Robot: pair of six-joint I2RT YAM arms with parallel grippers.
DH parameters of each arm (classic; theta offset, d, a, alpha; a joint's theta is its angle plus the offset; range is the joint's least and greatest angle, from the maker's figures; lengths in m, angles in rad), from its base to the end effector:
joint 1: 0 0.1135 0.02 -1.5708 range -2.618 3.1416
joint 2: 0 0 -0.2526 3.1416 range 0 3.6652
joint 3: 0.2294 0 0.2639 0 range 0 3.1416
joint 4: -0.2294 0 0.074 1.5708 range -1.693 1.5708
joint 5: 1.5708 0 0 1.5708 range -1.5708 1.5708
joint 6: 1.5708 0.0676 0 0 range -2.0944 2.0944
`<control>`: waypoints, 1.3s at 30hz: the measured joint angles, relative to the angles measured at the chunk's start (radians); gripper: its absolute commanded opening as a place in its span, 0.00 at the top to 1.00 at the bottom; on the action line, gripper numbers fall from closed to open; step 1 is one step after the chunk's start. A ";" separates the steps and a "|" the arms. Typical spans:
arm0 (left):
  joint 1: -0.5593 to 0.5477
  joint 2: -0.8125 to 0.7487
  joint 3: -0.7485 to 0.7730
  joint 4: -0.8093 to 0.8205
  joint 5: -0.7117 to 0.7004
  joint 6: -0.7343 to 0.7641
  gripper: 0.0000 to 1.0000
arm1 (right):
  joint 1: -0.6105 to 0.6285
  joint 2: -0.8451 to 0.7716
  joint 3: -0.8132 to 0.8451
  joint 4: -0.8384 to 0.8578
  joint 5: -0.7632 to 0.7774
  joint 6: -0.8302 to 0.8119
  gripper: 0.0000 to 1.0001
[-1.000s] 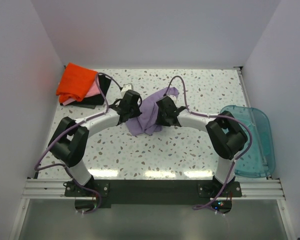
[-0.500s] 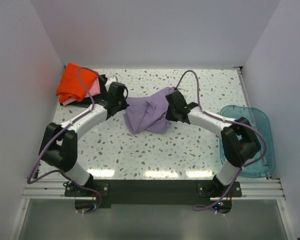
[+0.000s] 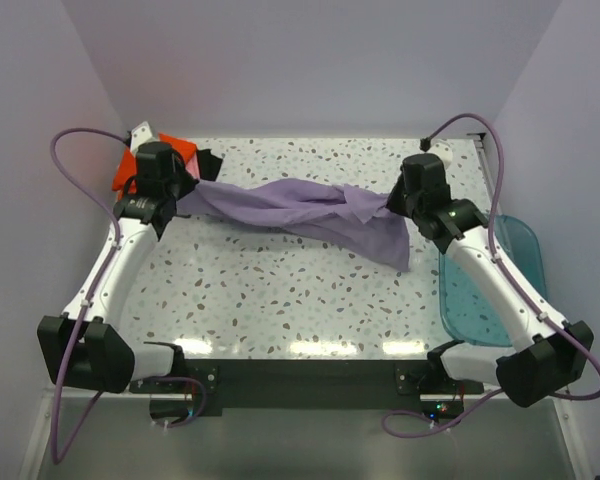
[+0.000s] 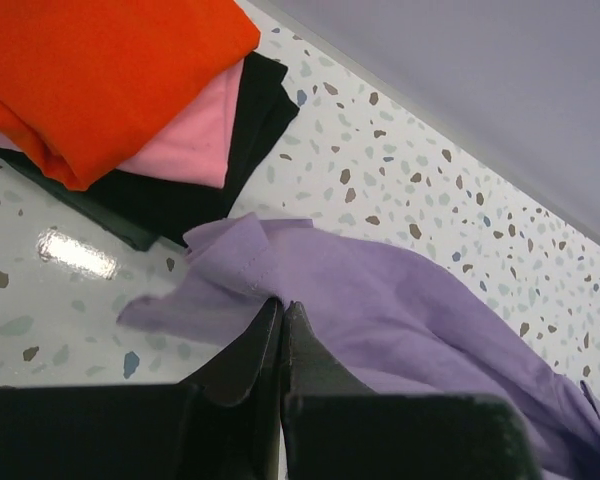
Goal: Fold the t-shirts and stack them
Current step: Flatten the tshirt out
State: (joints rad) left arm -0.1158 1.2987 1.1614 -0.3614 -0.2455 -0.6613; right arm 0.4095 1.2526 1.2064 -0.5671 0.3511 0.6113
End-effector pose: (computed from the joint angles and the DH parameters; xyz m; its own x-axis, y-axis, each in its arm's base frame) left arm 0.3371 -0.0227 0.3143 -0.3136 -0.5633 -0.7645 -0.3706 0.8138 -0.4476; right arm 0.2963 0.1032 0.3224 -0.4989 0.3710 -0.7833 0.2082 0.9286 0.3072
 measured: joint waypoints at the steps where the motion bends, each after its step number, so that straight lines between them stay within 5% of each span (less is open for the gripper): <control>1: 0.002 -0.008 0.002 -0.004 0.008 0.001 1.00 | 0.000 -0.006 0.020 -0.011 0.002 -0.005 1.00; 6: 0.005 -0.015 0.004 -0.027 0.038 0.001 1.00 | -0.004 -0.016 0.077 -0.040 0.008 -0.024 0.92; 9: 0.005 -0.015 0.004 -0.030 0.051 0.001 1.00 | -0.034 -0.002 0.078 -0.060 0.002 -0.035 1.00; 17: 0.024 0.014 0.034 -0.033 0.100 -0.005 1.00 | -0.184 0.099 0.164 -0.091 -0.060 -0.052 1.00; 25: 0.031 0.356 0.496 -0.040 0.197 -0.008 1.00 | -0.251 0.311 0.517 -0.064 -0.150 -0.066 1.00; 30: 0.039 0.389 0.686 -0.069 0.213 0.001 1.00 | -0.280 0.325 0.691 -0.089 -0.161 -0.079 1.00; 36: 0.077 0.218 0.520 -0.064 0.220 0.000 1.00 | -0.282 0.236 0.624 -0.122 -0.178 -0.089 0.99; 38: 0.085 0.138 0.385 -0.050 0.219 -0.002 1.00 | -0.282 0.193 0.532 -0.118 -0.193 -0.089 0.89; 39: 0.087 0.100 0.311 -0.053 0.222 -0.008 0.91 | -0.282 0.163 0.459 -0.122 -0.206 -0.090 0.80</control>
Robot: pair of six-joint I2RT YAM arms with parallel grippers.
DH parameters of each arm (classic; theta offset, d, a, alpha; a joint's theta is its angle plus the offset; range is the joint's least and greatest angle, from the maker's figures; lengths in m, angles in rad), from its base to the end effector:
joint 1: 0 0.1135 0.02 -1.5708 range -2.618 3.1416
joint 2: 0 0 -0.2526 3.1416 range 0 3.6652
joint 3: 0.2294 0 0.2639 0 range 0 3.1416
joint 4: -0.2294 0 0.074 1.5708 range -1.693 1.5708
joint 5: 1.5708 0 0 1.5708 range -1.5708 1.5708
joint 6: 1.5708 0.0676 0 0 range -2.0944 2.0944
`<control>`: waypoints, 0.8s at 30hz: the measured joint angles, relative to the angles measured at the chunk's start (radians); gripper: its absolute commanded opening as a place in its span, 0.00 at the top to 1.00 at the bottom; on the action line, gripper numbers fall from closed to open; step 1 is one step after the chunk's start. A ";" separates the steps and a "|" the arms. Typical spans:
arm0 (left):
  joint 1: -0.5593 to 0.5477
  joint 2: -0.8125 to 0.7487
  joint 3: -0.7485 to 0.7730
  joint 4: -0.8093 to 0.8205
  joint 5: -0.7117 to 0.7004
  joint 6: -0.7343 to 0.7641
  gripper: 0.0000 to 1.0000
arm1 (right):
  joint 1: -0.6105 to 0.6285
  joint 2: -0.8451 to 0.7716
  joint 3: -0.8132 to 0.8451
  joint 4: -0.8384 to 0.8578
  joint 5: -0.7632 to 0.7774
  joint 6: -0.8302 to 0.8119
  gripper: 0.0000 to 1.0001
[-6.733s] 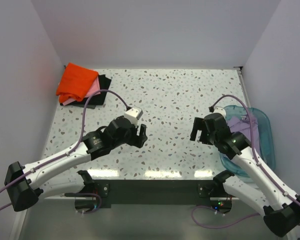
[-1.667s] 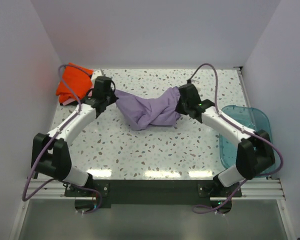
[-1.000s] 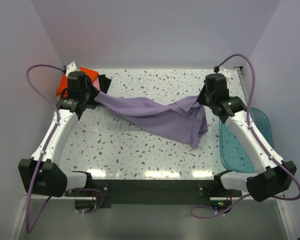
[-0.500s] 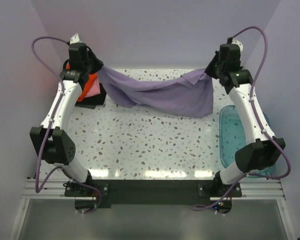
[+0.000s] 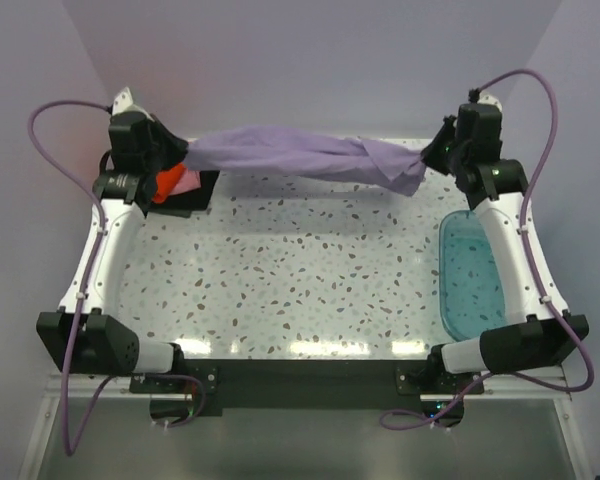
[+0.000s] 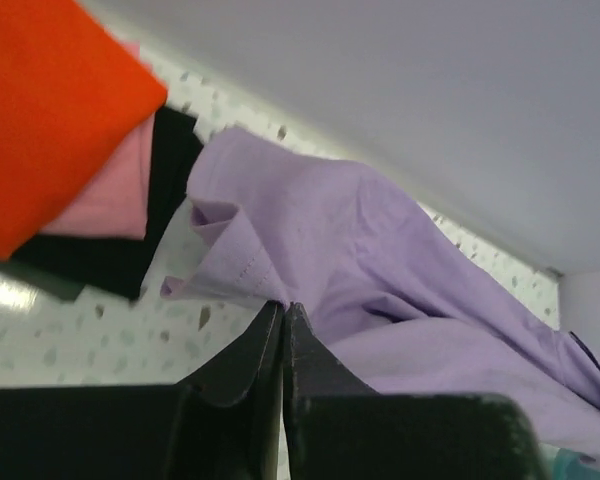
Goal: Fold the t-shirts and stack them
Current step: Flatten the tshirt out
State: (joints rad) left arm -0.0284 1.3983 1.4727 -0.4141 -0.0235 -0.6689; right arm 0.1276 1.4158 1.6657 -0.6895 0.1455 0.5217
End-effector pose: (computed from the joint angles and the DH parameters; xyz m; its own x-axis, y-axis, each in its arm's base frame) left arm 0.3618 -0.0087 0.3941 -0.2652 -0.6127 -0.7445 -0.2016 0.7903 -0.5785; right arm 0.3411 0.0339 0.4248 -0.3638 0.4505 -0.8153 0.2140 0.8923 0.3975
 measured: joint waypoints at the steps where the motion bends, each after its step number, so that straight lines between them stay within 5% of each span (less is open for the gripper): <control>1: 0.000 -0.031 -0.068 0.013 0.002 -0.001 0.81 | -0.001 -0.021 -0.058 -0.009 -0.009 -0.002 0.59; 3: 0.000 -0.081 -0.230 0.025 0.022 -0.010 0.55 | -0.001 -0.045 -0.178 -0.018 -0.016 -0.008 0.43; 4: 0.000 -0.088 -0.298 0.034 0.032 -0.015 0.49 | -0.002 -0.036 -0.212 -0.027 -0.022 -0.014 0.32; 7: 0.001 -0.046 -0.430 0.046 0.074 -0.034 0.43 | -0.004 0.029 -0.246 -0.030 -0.042 -0.032 0.26; 12: 0.002 -0.029 -0.581 0.055 0.092 -0.039 0.41 | -0.004 0.096 -0.319 0.002 -0.070 -0.040 0.27; 16: 0.002 -0.096 -0.674 0.053 0.059 -0.061 0.45 | 0.017 0.074 -0.426 0.023 -0.064 -0.048 0.46; 24: -0.017 -0.203 -0.860 0.056 -0.005 -0.112 0.44 | 0.213 0.070 -0.618 0.093 0.006 -0.027 0.47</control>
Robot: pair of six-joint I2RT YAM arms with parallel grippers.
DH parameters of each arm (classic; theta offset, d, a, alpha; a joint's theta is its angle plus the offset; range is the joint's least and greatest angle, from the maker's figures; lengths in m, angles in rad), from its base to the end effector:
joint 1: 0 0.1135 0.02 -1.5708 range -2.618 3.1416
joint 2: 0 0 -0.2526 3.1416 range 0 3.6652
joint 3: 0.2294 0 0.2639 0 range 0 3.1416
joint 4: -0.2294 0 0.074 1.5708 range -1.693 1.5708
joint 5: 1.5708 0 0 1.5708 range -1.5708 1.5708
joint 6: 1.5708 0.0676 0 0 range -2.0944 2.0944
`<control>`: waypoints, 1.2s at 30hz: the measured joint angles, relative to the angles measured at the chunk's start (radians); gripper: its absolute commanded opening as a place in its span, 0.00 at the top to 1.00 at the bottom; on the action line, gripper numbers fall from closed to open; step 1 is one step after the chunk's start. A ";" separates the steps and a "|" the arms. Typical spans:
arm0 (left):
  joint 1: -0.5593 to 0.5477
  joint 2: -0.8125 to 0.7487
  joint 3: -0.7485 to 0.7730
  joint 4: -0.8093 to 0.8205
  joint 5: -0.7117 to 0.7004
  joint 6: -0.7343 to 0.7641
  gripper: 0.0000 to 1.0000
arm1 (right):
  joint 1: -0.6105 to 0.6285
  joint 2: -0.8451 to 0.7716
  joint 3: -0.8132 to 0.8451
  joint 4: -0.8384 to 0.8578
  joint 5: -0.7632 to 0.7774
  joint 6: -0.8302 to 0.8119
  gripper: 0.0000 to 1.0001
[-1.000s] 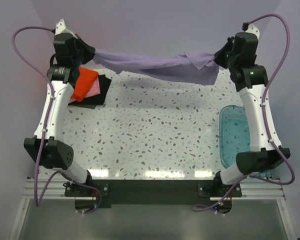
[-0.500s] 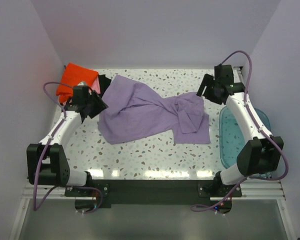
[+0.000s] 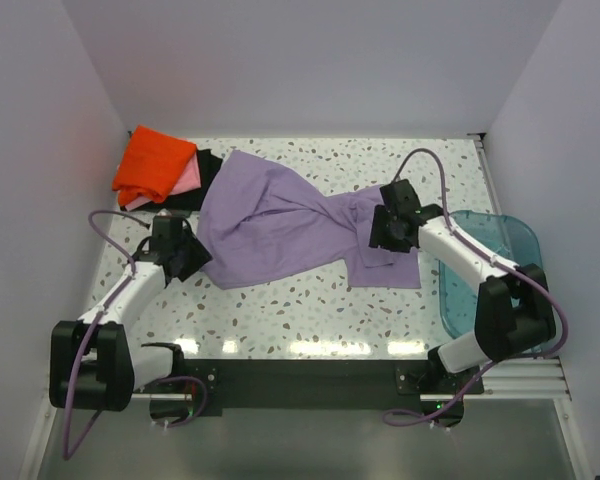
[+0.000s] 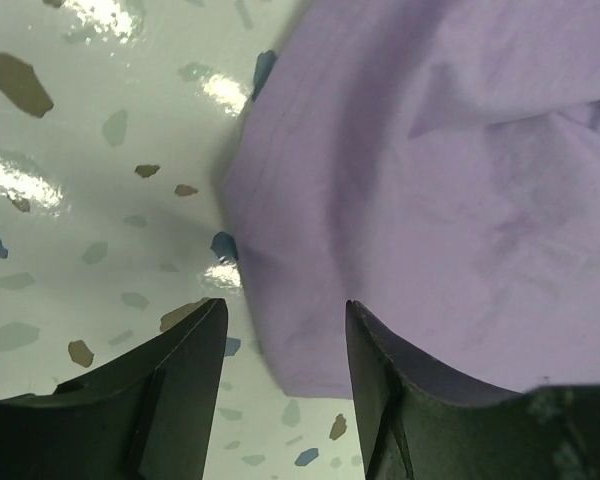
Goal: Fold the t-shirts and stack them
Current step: Flatten the tshirt out
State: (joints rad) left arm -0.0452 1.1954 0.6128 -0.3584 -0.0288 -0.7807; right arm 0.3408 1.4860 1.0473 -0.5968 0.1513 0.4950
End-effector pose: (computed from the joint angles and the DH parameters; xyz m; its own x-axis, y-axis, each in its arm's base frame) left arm 0.2582 -0.0097 0.1428 -0.5934 -0.6774 -0.4348 -0.5481 0.7357 -0.3980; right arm 0.3131 0.1002 0.1892 -0.8359 0.2018 -0.5105 0.1581 0.9791 0.1282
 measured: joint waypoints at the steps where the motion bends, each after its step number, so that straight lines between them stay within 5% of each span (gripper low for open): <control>1: -0.002 -0.004 -0.013 0.000 -0.003 -0.003 0.44 | 0.013 0.002 -0.021 0.010 0.009 0.004 0.46; 11: -0.003 -0.010 -0.053 0.014 -0.001 -0.001 0.44 | 0.023 0.093 -0.099 0.106 0.104 0.021 0.47; 14: -0.003 -0.011 -0.053 0.026 0.002 0.006 0.44 | 0.023 0.150 -0.095 0.132 0.122 0.021 0.65; 15: -0.003 -0.011 -0.053 0.029 0.003 0.007 0.44 | 0.023 0.166 -0.093 0.137 0.123 0.019 0.82; 17: -0.003 -0.011 -0.053 0.034 0.006 0.014 0.44 | 0.023 0.185 -0.081 0.141 0.130 0.021 0.96; 21: -0.003 -0.011 -0.053 0.036 0.007 0.026 0.43 | 0.024 0.186 0.009 0.079 0.168 0.019 1.00; 25: -0.003 -0.009 -0.041 0.036 0.006 0.045 0.43 | -0.005 0.250 0.293 -0.016 0.178 -0.014 1.00; 33: -0.003 0.104 0.109 0.060 0.014 0.063 0.43 | -0.170 0.923 1.616 -0.254 0.038 -0.080 1.00; 36: -0.003 0.116 0.117 0.075 0.027 0.062 0.43 | -0.222 0.904 1.478 -0.229 -0.008 -0.079 1.00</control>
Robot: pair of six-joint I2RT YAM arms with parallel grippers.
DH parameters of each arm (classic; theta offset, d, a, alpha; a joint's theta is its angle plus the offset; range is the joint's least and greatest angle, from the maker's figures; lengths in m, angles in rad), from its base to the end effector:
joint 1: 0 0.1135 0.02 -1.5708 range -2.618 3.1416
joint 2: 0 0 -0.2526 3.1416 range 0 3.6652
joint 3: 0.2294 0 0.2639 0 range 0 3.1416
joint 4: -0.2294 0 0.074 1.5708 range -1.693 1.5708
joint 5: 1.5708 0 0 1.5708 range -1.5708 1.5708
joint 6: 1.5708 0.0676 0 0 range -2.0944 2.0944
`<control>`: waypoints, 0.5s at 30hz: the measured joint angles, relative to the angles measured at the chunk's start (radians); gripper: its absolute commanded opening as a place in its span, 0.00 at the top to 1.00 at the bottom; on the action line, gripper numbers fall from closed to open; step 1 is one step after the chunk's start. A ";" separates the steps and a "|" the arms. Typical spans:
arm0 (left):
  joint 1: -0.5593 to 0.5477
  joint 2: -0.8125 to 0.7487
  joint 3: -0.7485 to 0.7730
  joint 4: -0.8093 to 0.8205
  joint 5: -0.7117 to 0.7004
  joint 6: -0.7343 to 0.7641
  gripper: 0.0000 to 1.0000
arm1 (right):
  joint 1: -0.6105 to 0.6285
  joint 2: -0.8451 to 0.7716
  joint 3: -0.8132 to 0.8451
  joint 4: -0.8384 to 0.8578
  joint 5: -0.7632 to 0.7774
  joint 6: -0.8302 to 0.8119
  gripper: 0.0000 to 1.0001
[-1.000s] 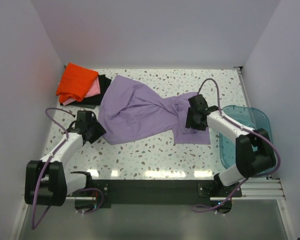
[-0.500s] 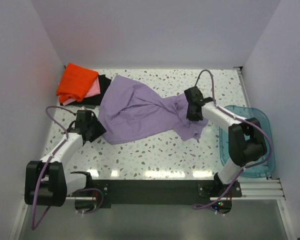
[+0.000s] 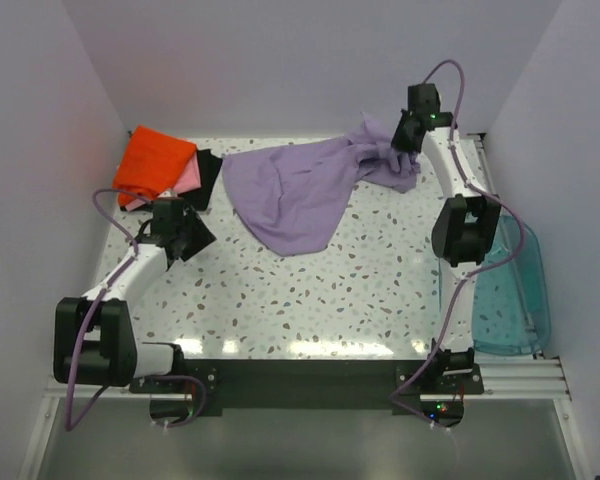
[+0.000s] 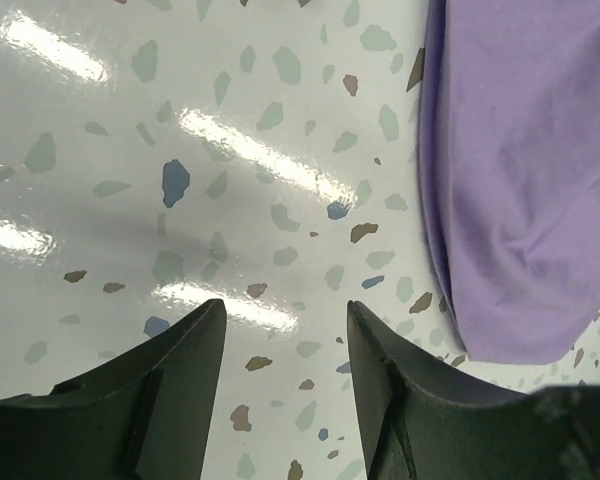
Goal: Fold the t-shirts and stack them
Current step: Flatten the tshirt out
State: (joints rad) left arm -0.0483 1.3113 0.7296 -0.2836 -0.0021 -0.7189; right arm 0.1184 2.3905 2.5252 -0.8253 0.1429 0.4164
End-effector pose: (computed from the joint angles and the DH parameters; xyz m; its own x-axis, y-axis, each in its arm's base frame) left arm 0.2944 -0.0141 0.1588 -0.6031 -0.6302 -0.4890 -0.4654 0.7759 -0.4258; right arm 0.5571 0.0566 0.2901 -0.5817 0.3340 -0.7417 0.2486 0.9412 0.2288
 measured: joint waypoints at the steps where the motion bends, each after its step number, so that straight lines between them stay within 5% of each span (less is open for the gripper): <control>1: 0.000 0.002 0.000 0.003 0.008 -0.001 0.44 | -0.014 -0.074 -0.183 0.057 -0.012 0.002 1.00; 4: -0.001 0.003 -0.009 0.021 0.038 -0.004 0.43 | -0.024 -0.219 -0.566 0.068 -0.037 0.011 1.00; 6: -0.014 0.005 -0.019 0.043 0.060 -0.004 0.37 | -0.011 -0.267 -0.683 0.067 -0.049 0.012 1.00; 15: -0.378 0.183 0.049 0.125 0.049 -0.063 0.30 | 0.052 -0.470 -0.861 0.153 -0.053 0.013 1.00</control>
State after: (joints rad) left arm -0.4267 1.4940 0.7784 -0.1589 0.0471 -0.7815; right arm 0.1707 1.9202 1.6638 -0.6724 0.0898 0.4290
